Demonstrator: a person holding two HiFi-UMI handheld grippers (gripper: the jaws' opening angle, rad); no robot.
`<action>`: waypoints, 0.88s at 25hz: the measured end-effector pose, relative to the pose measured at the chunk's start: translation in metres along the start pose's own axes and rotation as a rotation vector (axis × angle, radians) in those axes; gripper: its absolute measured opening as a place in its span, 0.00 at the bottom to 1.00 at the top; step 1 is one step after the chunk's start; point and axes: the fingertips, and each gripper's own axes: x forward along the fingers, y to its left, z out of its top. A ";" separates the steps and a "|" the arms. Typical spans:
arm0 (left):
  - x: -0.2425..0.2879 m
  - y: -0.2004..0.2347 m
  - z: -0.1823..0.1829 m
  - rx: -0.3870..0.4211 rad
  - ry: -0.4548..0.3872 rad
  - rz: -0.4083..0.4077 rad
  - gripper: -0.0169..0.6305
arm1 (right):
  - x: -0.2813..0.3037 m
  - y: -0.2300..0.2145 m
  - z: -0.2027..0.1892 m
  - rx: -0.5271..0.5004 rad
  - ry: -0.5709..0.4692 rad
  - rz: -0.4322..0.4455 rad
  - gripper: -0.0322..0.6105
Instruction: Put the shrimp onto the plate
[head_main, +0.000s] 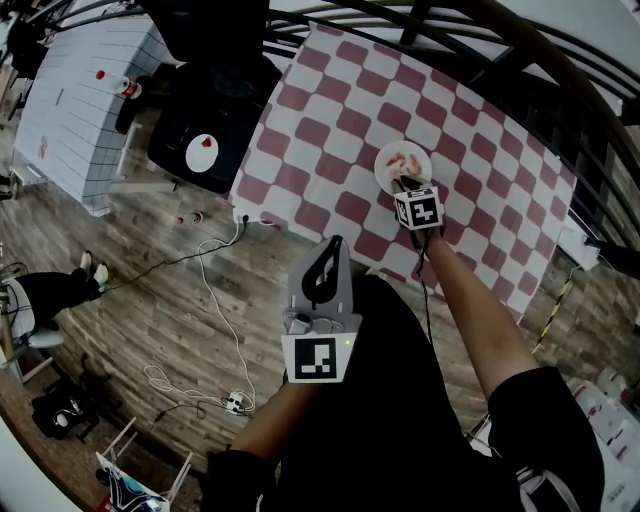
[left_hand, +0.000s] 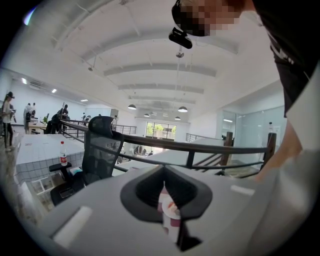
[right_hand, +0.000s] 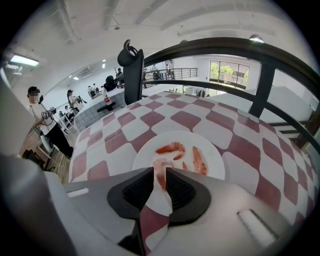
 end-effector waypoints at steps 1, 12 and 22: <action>-0.001 0.001 0.000 -0.003 -0.001 0.003 0.04 | -0.001 0.000 0.001 0.005 -0.004 -0.002 0.17; -0.018 -0.005 0.005 0.014 -0.025 -0.039 0.04 | -0.041 0.026 0.007 0.017 -0.072 0.010 0.17; -0.032 -0.023 0.011 0.010 -0.049 -0.105 0.04 | -0.118 0.054 0.025 0.047 -0.230 -0.001 0.05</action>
